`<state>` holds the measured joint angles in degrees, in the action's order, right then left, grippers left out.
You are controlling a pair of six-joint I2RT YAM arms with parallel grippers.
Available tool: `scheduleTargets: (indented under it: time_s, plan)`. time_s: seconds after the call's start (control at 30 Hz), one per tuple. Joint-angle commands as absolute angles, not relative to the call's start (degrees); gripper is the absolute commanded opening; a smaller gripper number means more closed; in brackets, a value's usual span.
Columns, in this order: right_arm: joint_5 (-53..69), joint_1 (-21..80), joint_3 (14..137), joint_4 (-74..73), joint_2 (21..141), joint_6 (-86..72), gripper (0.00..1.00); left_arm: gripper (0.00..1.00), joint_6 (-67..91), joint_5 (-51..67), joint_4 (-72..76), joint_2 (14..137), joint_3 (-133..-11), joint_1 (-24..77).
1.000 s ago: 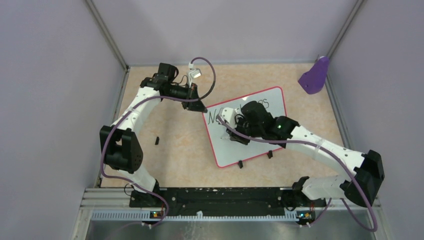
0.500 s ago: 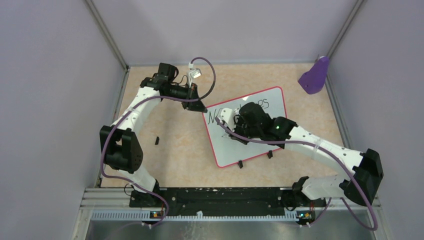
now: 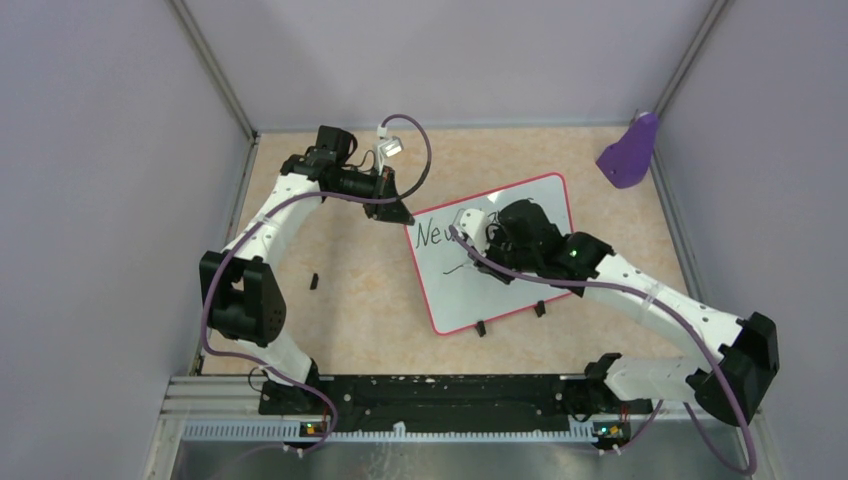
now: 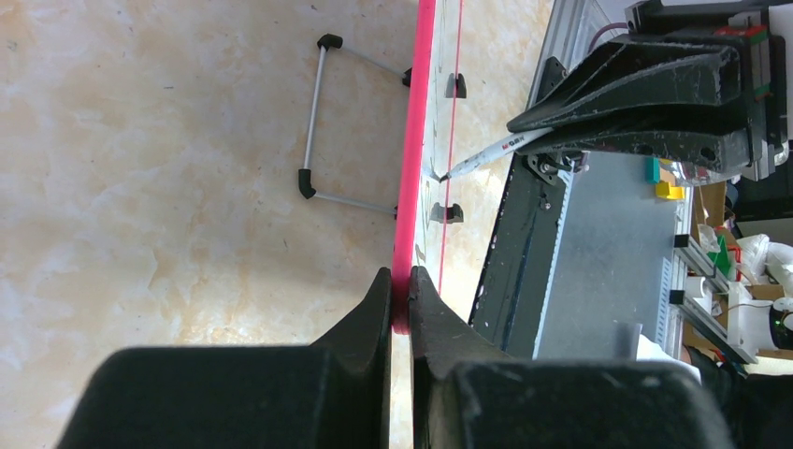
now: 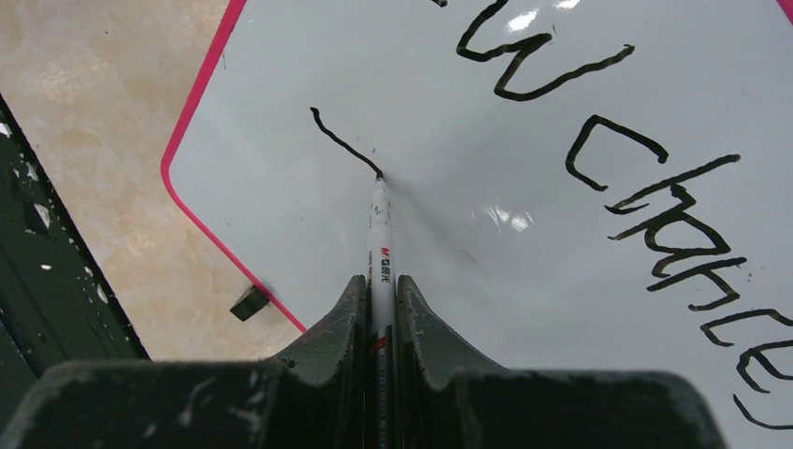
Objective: Write a sentence on the whiteboard
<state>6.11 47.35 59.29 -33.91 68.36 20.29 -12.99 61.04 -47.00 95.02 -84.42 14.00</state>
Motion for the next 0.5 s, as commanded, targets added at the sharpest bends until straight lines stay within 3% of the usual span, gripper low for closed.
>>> scheduleTargets:
  time_s: [0.0, 0.47]
  plan:
    - [3.4, 45.9, 58.8, -34.2, 66.7, 21.7, 0.0, 0.0, -13.7, 60.0, -48.3, 95.7, -84.3, 15.4]
    - [9.3, 47.6, 65.0, -34.2, 68.5, 20.7, 0.0, 0.0, -13.6, 59.8, -48.5, 95.4, -84.5, 15.4]
